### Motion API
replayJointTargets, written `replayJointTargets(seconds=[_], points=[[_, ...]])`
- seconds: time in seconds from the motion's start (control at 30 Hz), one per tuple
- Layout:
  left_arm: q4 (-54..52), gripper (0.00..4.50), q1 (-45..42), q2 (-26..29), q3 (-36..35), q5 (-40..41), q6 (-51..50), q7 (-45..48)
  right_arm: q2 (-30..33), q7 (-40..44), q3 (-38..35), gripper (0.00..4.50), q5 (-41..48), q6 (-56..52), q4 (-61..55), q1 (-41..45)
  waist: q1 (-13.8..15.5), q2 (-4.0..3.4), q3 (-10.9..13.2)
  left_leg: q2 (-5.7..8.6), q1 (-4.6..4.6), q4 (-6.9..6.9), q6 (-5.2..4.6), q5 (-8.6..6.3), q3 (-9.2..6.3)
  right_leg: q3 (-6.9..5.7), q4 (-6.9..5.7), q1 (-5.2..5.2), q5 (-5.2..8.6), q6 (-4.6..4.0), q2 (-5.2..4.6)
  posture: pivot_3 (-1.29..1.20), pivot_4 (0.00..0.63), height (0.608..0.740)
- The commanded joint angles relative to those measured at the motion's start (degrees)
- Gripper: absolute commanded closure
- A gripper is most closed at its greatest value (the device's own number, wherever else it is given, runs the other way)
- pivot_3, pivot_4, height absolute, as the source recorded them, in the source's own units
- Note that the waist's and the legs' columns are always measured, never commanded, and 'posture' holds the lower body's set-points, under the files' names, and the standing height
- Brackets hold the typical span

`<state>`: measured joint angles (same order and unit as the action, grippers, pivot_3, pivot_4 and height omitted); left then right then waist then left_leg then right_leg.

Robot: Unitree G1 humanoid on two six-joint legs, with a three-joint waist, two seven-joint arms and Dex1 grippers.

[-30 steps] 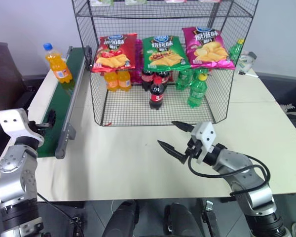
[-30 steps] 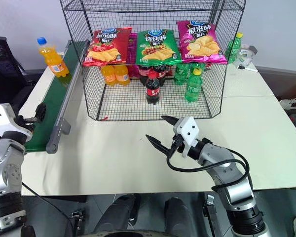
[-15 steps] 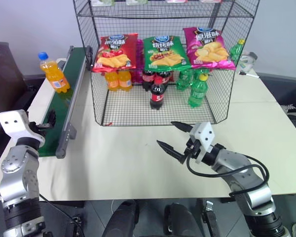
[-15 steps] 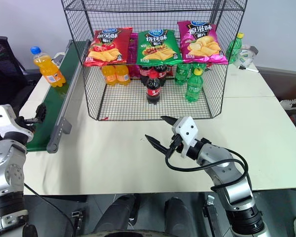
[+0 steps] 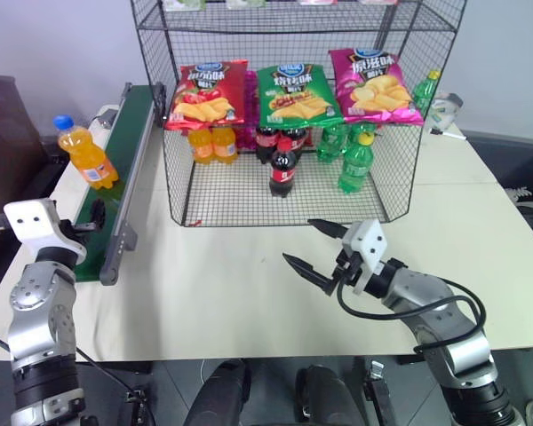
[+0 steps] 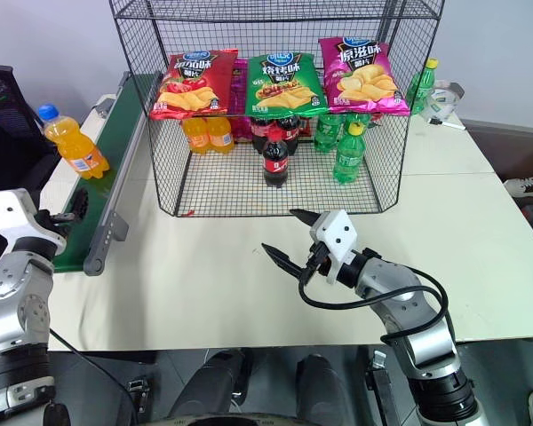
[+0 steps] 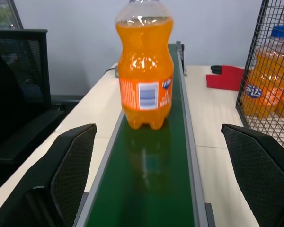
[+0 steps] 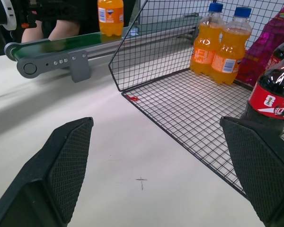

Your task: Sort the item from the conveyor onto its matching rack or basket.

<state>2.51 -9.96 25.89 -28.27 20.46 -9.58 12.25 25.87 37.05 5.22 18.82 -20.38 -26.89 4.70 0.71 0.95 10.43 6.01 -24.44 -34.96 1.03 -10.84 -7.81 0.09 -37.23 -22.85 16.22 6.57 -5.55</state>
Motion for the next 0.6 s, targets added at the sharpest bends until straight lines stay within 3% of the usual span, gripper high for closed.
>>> replayJointTargets(seconds=[0.03,0.1,0.23,0.47,0.6], points=[[-0.5,0.09,-1.3,1.3,-1.9,-0.5,2.3,-0.9,-0.1,-0.1,-0.7,0.00,0.6,1.2,-2.1,0.1,0.0,0.00,0.0,0.00,0.00,0.00,0.00,0.00,0.00,0.00,0.00,0.00,0.00,0.00,0.00,0.00,0.150,0.740],[-0.4,0.09,-1.5,1.3,-2.3,-0.4,3.1,-1.2,-0.2,-0.2,-0.6,0.00,0.6,1.0,-2.3,0.1,0.0,0.00,0.0,0.00,0.00,0.00,0.00,0.00,0.00,0.00,0.00,0.00,0.00,0.00,0.00,0.00,0.150,0.740],[-0.2,1.23,-1.6,1.5,-2.3,-0.5,3.1,-1.2,-0.3,-0.4,-0.4,0.00,0.6,0.8,-2.7,0.2,0.0,0.00,0.0,0.00,0.00,-0.01,0.00,0.00,0.00,-0.01,0.00,0.00,0.00,0.00,0.00,0.00,0.150,0.740],[-0.8,1.23,-1.6,1.7,-3.2,0.2,3.6,-1.2,-0.5,-1.6,0.3,0.00,0.5,-0.5,-4.0,0.8,0.0,0.00,0.0,0.00,0.00,-0.01,-0.01,0.00,0.00,-0.01,-0.01,0.00,0.00,0.01,0.01,0.00,0.150,0.740],[-1.3,0.06,-1.2,2.2,-3.3,-0.3,3.9,-0.9,-0.7,-2.2,0.6,0.00,0.5,-1.4,-4.4,1.4,0.0,0.00,0.0,0.00,0.00,0.00,-0.01,0.01,0.00,-0.01,-0.01,-0.01,0.00,0.01,0.00,0.00,0.150,0.740]])
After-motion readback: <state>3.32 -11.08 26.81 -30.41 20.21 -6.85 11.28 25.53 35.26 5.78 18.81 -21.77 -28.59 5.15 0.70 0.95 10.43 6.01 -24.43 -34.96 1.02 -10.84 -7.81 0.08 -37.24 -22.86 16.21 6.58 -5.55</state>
